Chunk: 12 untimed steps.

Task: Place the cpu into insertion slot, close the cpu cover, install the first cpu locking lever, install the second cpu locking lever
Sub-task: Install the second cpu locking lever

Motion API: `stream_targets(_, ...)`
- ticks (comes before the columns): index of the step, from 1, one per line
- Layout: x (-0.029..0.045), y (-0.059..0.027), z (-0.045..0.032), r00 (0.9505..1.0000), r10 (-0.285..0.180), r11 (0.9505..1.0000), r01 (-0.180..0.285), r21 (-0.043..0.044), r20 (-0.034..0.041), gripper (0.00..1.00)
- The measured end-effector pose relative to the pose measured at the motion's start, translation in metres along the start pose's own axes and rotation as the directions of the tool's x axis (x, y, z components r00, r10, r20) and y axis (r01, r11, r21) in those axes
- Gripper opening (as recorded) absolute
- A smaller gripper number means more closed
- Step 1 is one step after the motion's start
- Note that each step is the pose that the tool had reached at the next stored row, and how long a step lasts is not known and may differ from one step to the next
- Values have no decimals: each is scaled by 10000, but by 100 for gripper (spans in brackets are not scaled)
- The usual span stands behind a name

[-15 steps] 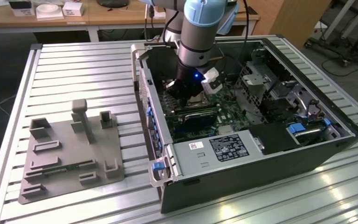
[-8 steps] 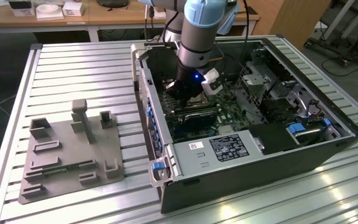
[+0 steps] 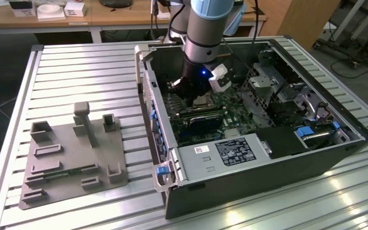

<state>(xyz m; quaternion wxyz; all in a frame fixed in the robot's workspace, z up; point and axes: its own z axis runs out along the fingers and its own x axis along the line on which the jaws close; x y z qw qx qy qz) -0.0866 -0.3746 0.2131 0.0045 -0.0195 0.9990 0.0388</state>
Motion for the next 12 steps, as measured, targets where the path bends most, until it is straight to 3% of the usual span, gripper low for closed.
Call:
stream_targets(5, -1, 7, -86, 10000, 0, 10000, 0, 1, -1, 10)
stream_targets(12, -1, 8, -103, 10000, 1, 10000, -1, 0, 0, 10)
